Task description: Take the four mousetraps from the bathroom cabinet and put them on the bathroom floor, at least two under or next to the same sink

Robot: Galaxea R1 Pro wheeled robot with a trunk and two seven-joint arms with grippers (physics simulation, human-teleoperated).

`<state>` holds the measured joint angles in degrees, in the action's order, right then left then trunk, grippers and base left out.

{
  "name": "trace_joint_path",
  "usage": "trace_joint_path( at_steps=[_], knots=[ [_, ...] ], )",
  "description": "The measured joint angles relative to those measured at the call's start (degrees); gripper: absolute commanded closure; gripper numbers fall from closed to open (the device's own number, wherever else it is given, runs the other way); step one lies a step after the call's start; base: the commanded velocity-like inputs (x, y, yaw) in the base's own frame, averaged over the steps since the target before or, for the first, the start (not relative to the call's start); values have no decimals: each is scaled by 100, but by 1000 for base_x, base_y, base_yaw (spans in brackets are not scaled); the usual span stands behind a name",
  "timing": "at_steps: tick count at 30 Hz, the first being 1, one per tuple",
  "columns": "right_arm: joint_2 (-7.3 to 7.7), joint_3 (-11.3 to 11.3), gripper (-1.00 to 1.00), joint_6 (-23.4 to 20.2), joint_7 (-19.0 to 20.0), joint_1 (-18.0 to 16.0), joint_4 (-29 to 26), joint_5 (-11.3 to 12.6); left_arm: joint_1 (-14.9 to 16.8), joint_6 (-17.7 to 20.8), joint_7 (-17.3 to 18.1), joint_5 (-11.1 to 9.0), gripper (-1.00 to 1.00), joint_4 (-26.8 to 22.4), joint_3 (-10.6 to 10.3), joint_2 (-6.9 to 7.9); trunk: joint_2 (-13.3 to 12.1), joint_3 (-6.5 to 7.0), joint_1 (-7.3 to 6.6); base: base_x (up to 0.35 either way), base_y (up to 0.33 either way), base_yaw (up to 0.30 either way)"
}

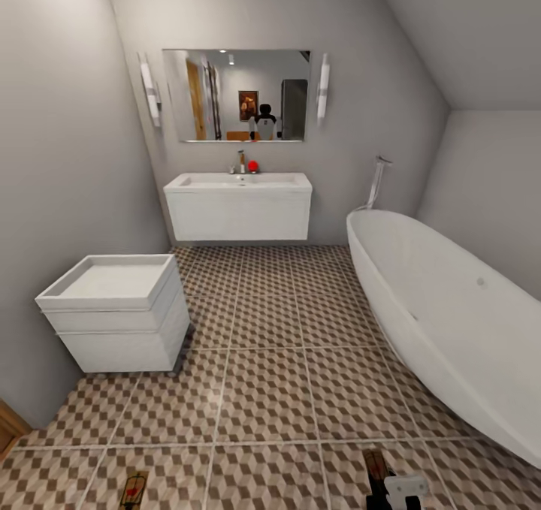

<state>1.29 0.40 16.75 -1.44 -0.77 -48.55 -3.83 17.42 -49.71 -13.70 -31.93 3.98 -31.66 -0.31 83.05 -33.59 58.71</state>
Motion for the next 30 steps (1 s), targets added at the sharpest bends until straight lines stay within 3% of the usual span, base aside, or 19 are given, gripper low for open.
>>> trace_joint_path(
  at_steps=[17,30],
  knots=[
    [0,0,100,0,0,1,1,1,1,0,-1,1,100,1,-5,-1,0,0,0,207,-143,23],
    [0,0,100,1,0,0,2,0,1,-2,-1,1,100,2,-4,0,0,0,0,207,-14,14]
  ],
)
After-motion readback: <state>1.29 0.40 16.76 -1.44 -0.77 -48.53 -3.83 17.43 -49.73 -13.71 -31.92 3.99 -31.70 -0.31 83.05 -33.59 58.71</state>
